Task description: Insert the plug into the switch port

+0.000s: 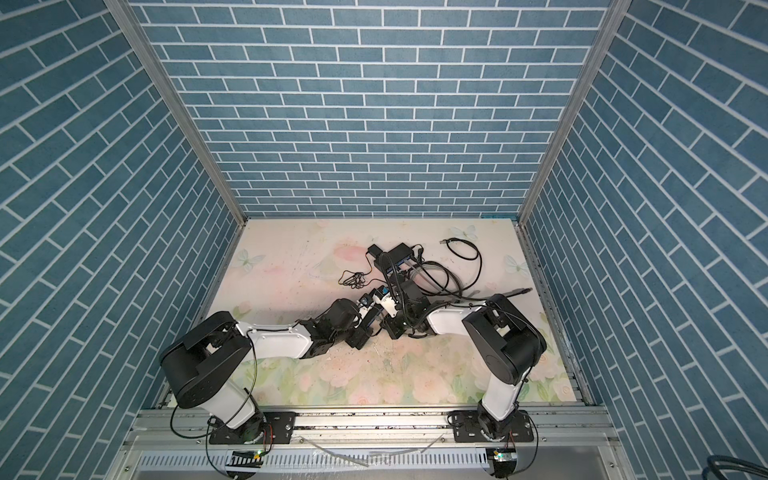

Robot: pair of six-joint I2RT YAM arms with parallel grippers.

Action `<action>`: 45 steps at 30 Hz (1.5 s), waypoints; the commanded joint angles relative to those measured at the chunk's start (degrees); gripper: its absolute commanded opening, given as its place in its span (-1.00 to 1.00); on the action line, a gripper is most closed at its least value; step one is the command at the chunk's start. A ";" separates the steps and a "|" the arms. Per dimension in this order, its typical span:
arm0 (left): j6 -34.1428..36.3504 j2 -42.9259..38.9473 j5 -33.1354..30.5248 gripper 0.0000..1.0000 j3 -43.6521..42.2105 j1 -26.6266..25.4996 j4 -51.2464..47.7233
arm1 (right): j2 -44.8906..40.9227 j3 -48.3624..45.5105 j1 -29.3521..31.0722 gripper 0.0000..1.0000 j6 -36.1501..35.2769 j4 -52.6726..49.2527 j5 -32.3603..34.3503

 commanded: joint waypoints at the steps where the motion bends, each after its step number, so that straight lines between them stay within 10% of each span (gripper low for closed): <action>1: -0.53 -1.39 1.42 0.81 -1.23 1.24 -3.23 | 1.33 0.34 0.19 -1.00 -0.29 -1.86 1.41; 15: -0.41 -1.39 8.21 0.73 1.34 4.64 -5.41 | 1.12 0.07 0.19 -1.00 -0.31 -1.99 1.67; 28: -1.85 0.65 16.17 -0.12 0.14 4.60 -0.30 | 0.27 -0.82 0.14 -1.00 -0.04 0.54 1.80; 45: -5.01 -7.69 22.55 -0.37 -0.72 1.99 -0.09 | -8.29 -6.02 0.06 -1.00 -0.29 9.09 1.99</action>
